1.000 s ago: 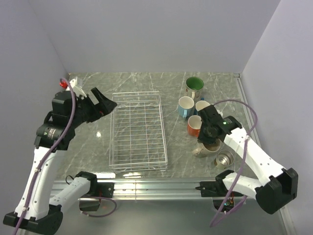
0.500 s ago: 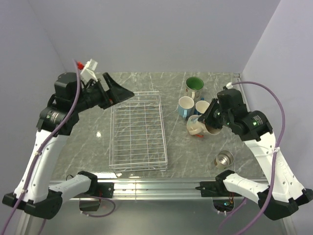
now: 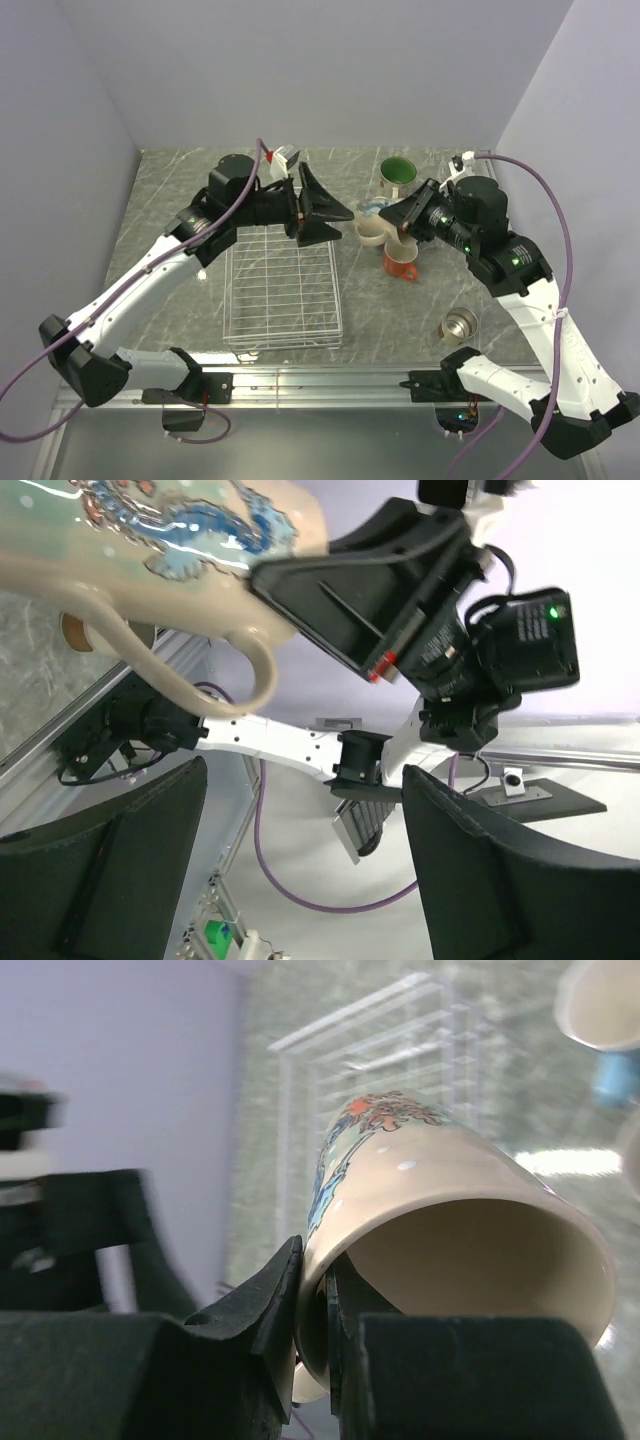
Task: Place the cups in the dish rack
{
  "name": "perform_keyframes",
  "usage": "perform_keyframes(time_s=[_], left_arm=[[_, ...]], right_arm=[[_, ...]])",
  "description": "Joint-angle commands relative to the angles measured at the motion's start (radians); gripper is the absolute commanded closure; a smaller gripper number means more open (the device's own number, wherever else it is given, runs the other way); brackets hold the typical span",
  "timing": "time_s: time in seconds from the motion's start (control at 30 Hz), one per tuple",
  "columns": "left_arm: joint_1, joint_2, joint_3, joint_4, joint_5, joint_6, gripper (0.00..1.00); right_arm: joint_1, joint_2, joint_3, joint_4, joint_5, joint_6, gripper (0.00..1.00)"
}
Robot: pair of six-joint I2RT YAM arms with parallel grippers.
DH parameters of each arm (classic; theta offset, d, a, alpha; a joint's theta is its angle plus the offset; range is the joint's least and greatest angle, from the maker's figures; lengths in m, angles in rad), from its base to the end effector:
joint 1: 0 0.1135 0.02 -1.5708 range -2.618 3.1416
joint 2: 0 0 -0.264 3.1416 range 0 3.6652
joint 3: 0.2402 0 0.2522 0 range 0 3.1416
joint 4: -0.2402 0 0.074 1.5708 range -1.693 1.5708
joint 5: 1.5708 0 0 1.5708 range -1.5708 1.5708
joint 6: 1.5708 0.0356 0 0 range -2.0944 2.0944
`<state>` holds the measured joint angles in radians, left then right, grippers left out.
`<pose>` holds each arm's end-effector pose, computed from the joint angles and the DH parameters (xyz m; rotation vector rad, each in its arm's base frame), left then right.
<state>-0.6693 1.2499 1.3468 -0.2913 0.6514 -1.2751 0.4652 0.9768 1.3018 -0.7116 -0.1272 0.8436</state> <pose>0.2024 -0.1876 0.4277 -0.0704 2.1994 -1.8439 0.1646 0.0877 0.4261 0.3045 2.0650 0.9591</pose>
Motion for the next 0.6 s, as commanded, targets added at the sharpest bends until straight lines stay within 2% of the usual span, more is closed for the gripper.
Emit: perform_keyframes(time_s=[0.0, 0.17, 0.43, 0.57], left_arm=[[-0.016, 0.023, 0.017, 0.156, 0.024, -0.132, 0.16], [-0.019, 0.045, 0.02, 0.116, -0.006, -0.139, 0.19], [-0.036, 0.062, 0.003, 0.123, -0.022, -0.147, 0.25], [-0.052, 0.085, 0.026, 0.11, -0.036, -0.138, 0.32]], right_arm=[[0.003, -0.059, 0.002, 0.383, -0.097, 0.049, 1.0], [0.004, -0.099, -0.041, 0.523, -0.121, 0.081, 1.0], [0.003, -0.132, -0.117, 0.616, -0.141, 0.136, 1.0], [0.003, -0.142, -0.164, 0.681, -0.152, 0.179, 1.0]])
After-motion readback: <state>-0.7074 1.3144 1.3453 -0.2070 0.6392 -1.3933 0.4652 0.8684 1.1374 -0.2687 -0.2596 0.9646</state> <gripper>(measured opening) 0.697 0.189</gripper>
